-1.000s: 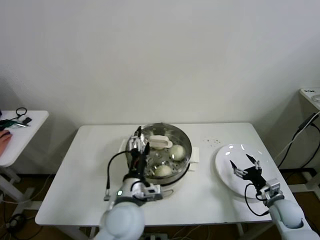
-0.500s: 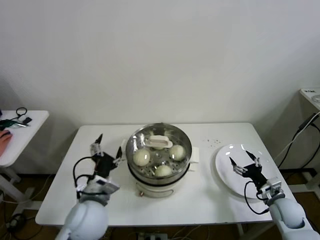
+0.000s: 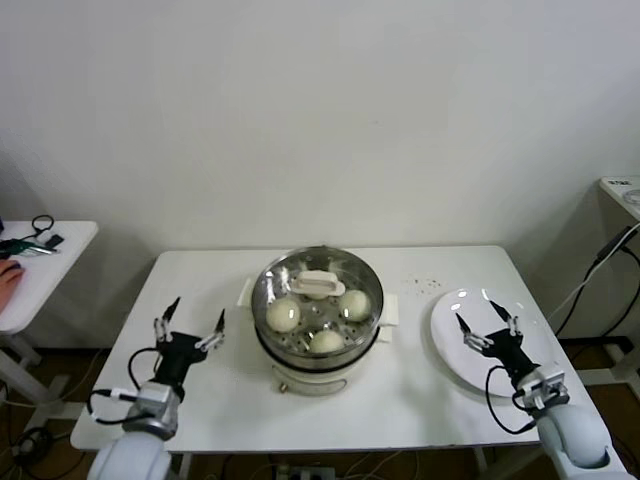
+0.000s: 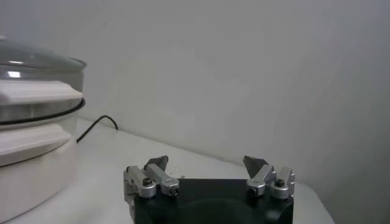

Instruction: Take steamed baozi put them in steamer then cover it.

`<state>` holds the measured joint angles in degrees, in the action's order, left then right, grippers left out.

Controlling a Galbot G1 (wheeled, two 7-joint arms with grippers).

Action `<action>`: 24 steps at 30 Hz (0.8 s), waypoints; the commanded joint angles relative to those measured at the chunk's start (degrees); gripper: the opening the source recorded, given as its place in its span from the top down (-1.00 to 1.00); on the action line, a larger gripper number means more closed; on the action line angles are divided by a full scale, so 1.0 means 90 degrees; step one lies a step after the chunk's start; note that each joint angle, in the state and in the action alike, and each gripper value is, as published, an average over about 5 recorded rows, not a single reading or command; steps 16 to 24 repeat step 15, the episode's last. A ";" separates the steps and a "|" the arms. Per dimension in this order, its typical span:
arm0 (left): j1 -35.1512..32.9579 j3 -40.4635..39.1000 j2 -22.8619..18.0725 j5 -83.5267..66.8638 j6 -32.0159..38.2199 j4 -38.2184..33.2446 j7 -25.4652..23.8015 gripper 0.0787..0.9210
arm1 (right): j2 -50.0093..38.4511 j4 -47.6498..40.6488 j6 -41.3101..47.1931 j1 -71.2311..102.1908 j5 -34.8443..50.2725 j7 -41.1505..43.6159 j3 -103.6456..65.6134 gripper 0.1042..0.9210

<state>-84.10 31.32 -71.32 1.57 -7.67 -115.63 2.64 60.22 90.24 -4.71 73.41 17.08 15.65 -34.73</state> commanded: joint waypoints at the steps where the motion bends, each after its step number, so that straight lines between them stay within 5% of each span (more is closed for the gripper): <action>1: -0.0390 0.0580 -0.0490 -0.0862 0.0975 0.0603 -0.0023 -0.77 | 0.0178 0.0199 -0.0176 0.0189 0.0002 0.0035 -0.0154 -0.76; 24: -0.0435 0.0810 -0.0578 -0.0848 0.0999 0.0586 -0.0030 -0.77 | 0.0367 0.0269 -0.0186 0.0169 -0.0091 0.0023 -0.0244 -0.76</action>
